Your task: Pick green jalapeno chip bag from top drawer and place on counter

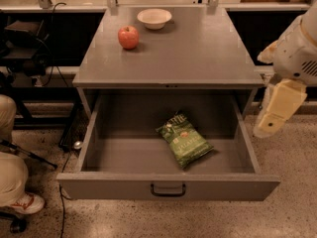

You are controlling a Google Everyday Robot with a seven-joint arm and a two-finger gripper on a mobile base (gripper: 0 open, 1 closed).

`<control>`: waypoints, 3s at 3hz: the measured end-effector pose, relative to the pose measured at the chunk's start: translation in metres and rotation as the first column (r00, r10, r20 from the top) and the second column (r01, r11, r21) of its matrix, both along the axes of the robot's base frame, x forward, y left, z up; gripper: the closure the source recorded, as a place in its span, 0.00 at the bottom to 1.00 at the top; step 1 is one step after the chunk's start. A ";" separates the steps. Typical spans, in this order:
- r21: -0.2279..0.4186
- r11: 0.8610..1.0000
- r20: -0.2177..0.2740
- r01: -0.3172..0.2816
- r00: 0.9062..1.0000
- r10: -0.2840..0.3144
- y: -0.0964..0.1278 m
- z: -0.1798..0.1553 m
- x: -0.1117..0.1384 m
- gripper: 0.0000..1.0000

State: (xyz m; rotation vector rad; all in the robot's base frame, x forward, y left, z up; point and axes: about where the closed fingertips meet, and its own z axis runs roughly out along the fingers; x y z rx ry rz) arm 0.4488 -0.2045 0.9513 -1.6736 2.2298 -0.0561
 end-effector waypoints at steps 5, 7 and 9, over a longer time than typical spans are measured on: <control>0.334 0.926 -0.017 0.176 0.983 -0.181 0.080 -0.142 0.072 0.00; 0.424 0.865 -0.052 0.270 0.960 -0.274 0.082 -0.204 0.110 0.00; 0.449 0.810 -0.104 0.377 0.922 -0.372 0.097 -0.255 0.140 0.00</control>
Offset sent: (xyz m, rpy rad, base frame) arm 0.0738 0.0872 -0.1611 0.3945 -0.0119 -0.2133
